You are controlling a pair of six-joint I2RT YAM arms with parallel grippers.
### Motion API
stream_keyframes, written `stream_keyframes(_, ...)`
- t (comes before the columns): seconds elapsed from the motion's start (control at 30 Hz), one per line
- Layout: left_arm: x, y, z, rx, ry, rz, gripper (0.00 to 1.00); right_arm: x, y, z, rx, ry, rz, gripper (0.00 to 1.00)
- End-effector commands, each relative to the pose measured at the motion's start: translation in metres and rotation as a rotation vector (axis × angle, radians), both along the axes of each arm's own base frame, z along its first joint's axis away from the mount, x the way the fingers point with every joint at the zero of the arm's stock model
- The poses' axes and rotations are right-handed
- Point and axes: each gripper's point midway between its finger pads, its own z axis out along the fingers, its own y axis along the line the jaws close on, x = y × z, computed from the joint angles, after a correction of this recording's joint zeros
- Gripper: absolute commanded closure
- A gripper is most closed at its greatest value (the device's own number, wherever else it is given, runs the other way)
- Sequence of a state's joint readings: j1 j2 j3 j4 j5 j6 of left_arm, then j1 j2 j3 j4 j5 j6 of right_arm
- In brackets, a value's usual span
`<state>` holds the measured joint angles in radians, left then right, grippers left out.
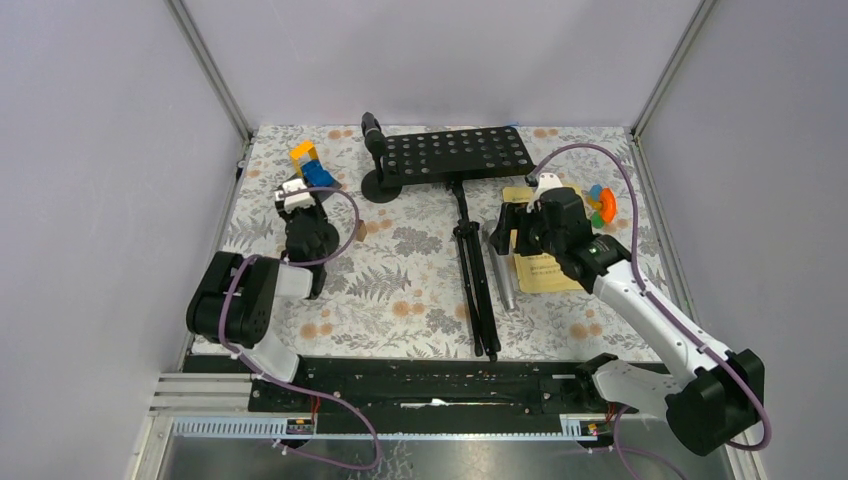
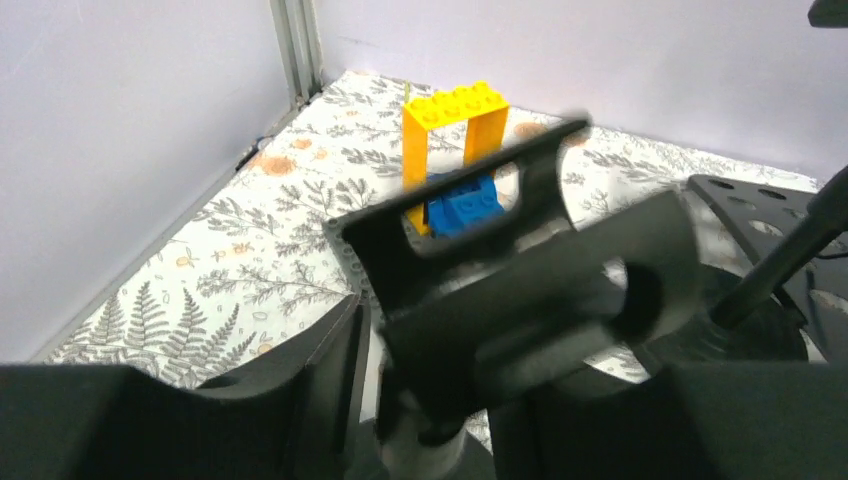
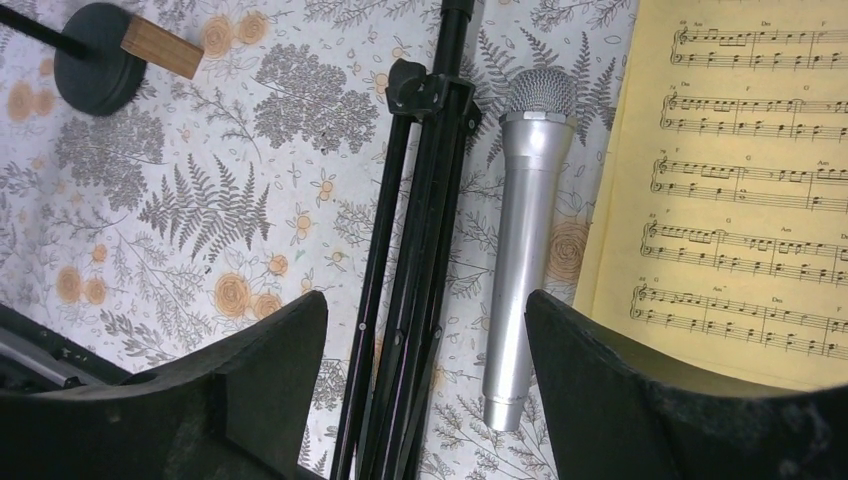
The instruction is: Pack up the instrument practice props
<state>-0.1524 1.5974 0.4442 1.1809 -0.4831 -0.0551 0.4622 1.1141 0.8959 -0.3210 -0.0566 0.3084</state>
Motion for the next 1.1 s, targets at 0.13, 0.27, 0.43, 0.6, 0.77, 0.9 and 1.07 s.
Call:
stream_keyframes(0.13,0.019,0.014,0.051,0.073,-0.168,0.068,0.38,-0.006,0.002,0.014,0.029,-0.035,0.028,0.20)
stream_keyframes(0.27,0.001,0.018,0.055,0.032,-0.171,0.091,0.24,-0.009,0.002,0.020,0.045,-0.043,0.032,0.20)
stream_keyframes(0.43,-0.035,0.016,0.067,-0.074,-0.143,0.146,0.03,-0.014,-0.001,0.025,0.055,-0.057,0.021,0.20)
stream_keyframes(0.6,-0.066,-0.012,0.079,-0.202,-0.025,0.173,0.01,-0.019,-0.005,0.022,0.056,-0.052,0.010,0.20)
stream_keyframes(0.77,-0.084,-0.066,0.106,-0.315,0.010,-0.031,0.01,-0.023,-0.009,0.020,0.049,-0.052,0.002,0.19)
stream_keyframes(0.9,-0.085,-0.125,0.127,-0.349,0.019,-0.338,0.01,-0.025,-0.011,0.018,0.046,-0.054,-0.004,0.19)
stream_keyframes(1.07,-0.067,-0.166,0.137,-0.300,-0.013,-0.546,0.01,-0.030,-0.006,0.015,0.071,-0.036,0.017,0.18)
